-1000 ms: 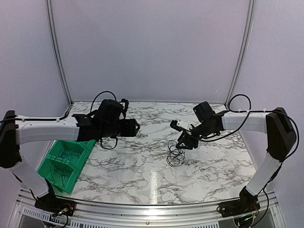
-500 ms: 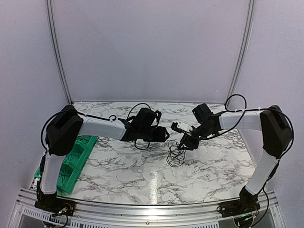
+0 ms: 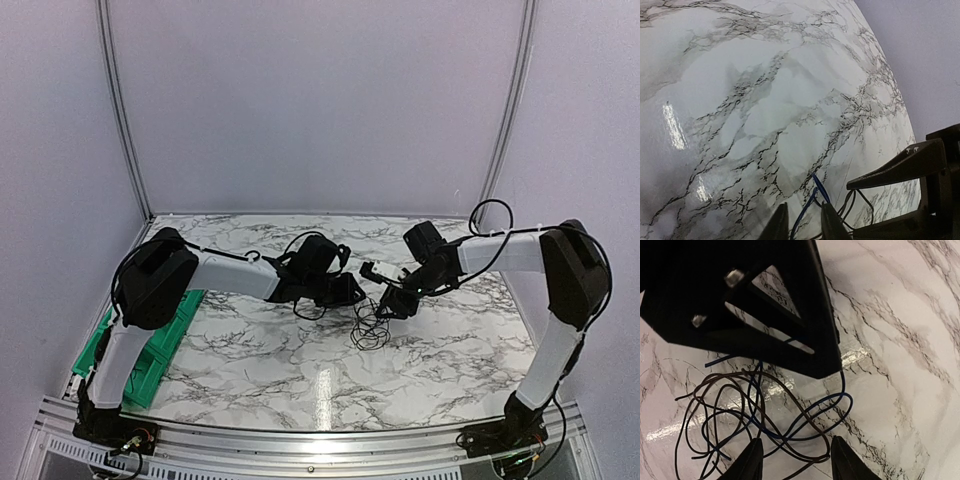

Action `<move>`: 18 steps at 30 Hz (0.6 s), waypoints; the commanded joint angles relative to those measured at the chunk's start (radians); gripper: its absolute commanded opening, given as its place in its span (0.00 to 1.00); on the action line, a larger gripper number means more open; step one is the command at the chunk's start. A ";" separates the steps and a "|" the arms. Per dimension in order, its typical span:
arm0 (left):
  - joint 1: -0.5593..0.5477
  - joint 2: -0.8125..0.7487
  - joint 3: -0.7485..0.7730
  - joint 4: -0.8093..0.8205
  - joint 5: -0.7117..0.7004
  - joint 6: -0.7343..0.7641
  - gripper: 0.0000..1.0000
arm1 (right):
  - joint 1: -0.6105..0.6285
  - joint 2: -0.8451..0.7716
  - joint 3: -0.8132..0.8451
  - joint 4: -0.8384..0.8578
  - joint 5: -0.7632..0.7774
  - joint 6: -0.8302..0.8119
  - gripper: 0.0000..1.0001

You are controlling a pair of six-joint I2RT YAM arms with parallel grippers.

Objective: Untangle the cables

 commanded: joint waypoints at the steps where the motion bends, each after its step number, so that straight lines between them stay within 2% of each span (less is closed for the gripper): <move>1: 0.002 -0.015 -0.012 0.028 0.013 -0.008 0.11 | -0.006 0.037 0.036 -0.014 0.023 -0.010 0.48; 3: 0.003 -0.043 -0.038 0.033 0.001 -0.005 0.01 | -0.006 0.059 0.038 -0.014 0.036 -0.009 0.48; 7: 0.002 -0.140 -0.111 0.038 -0.052 0.000 0.00 | -0.009 0.112 0.058 -0.027 0.085 0.001 0.43; 9: 0.000 -0.209 -0.165 0.043 -0.093 0.006 0.00 | -0.011 0.127 0.065 -0.035 0.091 0.004 0.32; 13: 0.001 -0.395 -0.297 0.054 -0.176 0.019 0.00 | -0.017 0.161 0.087 -0.064 0.093 0.010 0.01; 18: 0.000 -0.673 -0.518 0.062 -0.335 0.043 0.00 | -0.020 0.184 0.092 -0.068 0.134 0.012 0.00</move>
